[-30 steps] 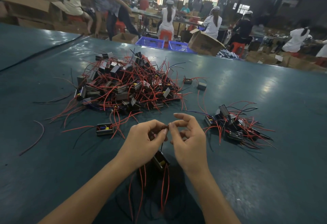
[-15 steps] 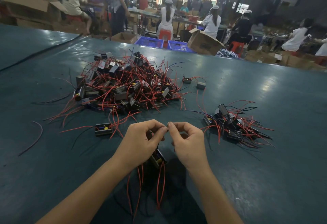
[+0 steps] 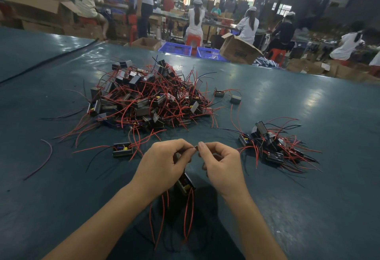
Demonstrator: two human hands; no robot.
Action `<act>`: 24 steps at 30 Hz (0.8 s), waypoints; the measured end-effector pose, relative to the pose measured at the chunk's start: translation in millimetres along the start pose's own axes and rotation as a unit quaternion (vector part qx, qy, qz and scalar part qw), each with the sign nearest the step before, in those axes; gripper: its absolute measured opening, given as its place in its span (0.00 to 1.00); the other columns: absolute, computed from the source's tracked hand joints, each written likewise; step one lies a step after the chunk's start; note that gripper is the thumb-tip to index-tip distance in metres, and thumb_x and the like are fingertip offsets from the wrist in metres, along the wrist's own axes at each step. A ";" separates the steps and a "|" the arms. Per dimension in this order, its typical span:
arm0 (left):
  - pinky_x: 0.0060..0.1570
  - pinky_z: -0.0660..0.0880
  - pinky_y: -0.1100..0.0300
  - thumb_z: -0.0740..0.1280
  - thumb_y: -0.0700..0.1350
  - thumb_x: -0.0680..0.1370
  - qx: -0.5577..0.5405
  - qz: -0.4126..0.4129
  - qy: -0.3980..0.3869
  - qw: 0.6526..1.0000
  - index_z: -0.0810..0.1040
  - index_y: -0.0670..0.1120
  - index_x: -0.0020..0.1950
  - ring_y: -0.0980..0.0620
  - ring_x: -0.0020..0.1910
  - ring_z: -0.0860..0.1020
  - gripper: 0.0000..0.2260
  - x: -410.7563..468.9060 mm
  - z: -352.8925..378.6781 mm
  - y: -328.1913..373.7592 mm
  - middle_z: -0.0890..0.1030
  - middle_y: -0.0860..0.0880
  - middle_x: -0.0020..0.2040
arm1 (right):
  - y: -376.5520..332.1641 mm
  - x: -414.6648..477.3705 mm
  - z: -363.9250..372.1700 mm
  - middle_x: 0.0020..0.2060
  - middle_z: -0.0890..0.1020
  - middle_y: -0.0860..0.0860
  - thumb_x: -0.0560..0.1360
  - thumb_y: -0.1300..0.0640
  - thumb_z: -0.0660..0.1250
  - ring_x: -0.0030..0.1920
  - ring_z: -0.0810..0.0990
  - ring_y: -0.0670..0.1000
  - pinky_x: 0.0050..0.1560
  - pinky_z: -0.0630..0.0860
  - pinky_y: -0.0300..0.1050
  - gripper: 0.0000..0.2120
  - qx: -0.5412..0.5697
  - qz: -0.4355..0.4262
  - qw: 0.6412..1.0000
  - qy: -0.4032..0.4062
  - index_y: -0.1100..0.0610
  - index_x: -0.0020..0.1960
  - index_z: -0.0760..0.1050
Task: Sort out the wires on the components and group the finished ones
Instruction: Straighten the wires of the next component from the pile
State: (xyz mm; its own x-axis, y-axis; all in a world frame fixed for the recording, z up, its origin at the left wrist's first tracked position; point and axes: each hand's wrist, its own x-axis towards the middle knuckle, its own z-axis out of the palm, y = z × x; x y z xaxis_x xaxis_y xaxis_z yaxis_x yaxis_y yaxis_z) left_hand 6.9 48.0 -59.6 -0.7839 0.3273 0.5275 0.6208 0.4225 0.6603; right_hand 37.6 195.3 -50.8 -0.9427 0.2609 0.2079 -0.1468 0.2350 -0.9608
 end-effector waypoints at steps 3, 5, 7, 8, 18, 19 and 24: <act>0.40 0.78 0.55 0.69 0.46 0.78 -0.018 -0.007 0.000 1.000 0.83 0.49 0.48 0.57 0.38 0.80 0.04 0.5 1.8 1.3 0.82 0.58 0.38 | 1.2 -0.5 1.6 0.26 0.77 0.44 0.79 0.55 0.66 0.28 0.74 0.44 0.27 0.70 0.34 0.10 0.009 0.029 0.999 -0.015 0.52 0.39 0.79; 0.41 0.78 0.56 0.69 0.45 0.78 -0.016 0.003 -0.007 1.000 0.83 0.48 0.49 0.58 0.39 0.80 0.03 0.5 1.6 1.4 0.82 0.58 0.39 | 1.2 -0.8 2.7 0.27 0.77 0.45 0.80 0.55 0.65 0.28 0.74 0.45 0.26 0.70 0.34 0.11 0.019 0.044 0.999 -0.016 0.53 0.39 0.78; 0.41 0.78 0.55 0.69 0.45 0.78 0.000 0.023 -0.014 1.000 0.83 0.48 0.49 0.58 0.39 0.80 0.04 0.2 -0.3 1.7 0.82 0.58 0.40 | 0.8 -0.6 2.9 0.27 0.77 0.46 0.80 0.55 0.65 0.27 0.73 0.44 0.25 0.70 0.35 0.11 0.029 0.064 0.997 -0.019 0.54 0.39 0.78; 0.41 0.77 0.54 0.69 0.45 0.78 0.011 0.033 -0.019 0.999 0.83 0.47 0.50 0.57 0.39 0.79 0.04 0.0 -1.4 2.0 0.82 0.57 0.40 | 0.7 0.0 2.3 0.27 0.76 0.46 0.79 0.55 0.66 0.26 0.73 0.44 0.25 0.69 0.36 0.11 0.031 0.075 0.997 -0.020 0.54 0.38 0.79; 0.35 0.74 0.57 0.67 0.47 0.77 0.128 0.095 -0.037 0.986 0.84 0.48 0.48 0.51 0.35 0.79 0.07 0.1 -8.1 9.5 0.81 0.54 0.38 | -3.2 1.3 -4.2 0.29 0.83 0.47 0.78 0.57 0.68 0.28 0.76 0.40 0.26 0.72 0.34 0.13 0.058 0.121 0.991 -0.028 0.54 0.35 0.83; 0.34 0.75 0.56 0.66 0.48 0.77 0.137 0.104 -0.035 0.984 0.84 0.47 0.48 0.50 0.33 0.79 0.08 0.4 -8.8 9.7 0.81 0.53 0.38 | -3.6 1.8 -4.3 0.30 0.83 0.48 0.78 0.57 0.67 0.28 0.76 0.40 0.26 0.71 0.34 0.14 0.068 0.125 0.989 -0.026 0.54 0.35 0.83; 0.29 0.73 0.56 0.67 0.45 0.74 0.185 0.128 -0.039 0.974 0.84 0.46 0.45 0.49 0.28 0.77 0.06 0.5 -11.0 9.8 0.81 0.52 0.35 | -3.4 0.3 -4.6 0.32 0.84 0.50 0.74 0.56 0.73 0.31 0.79 0.42 0.30 0.72 0.34 0.10 0.018 0.037 0.999 -0.026 0.51 0.34 0.84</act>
State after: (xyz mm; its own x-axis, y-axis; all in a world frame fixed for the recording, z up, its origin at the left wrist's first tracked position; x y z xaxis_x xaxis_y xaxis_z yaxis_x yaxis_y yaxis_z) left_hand 12.7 43.0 -47.0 -0.6109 0.5187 0.5981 0.7622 0.5896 0.2671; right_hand 39.2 198.9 -46.7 -0.9653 0.2282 0.1266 -0.0852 0.1830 -0.9794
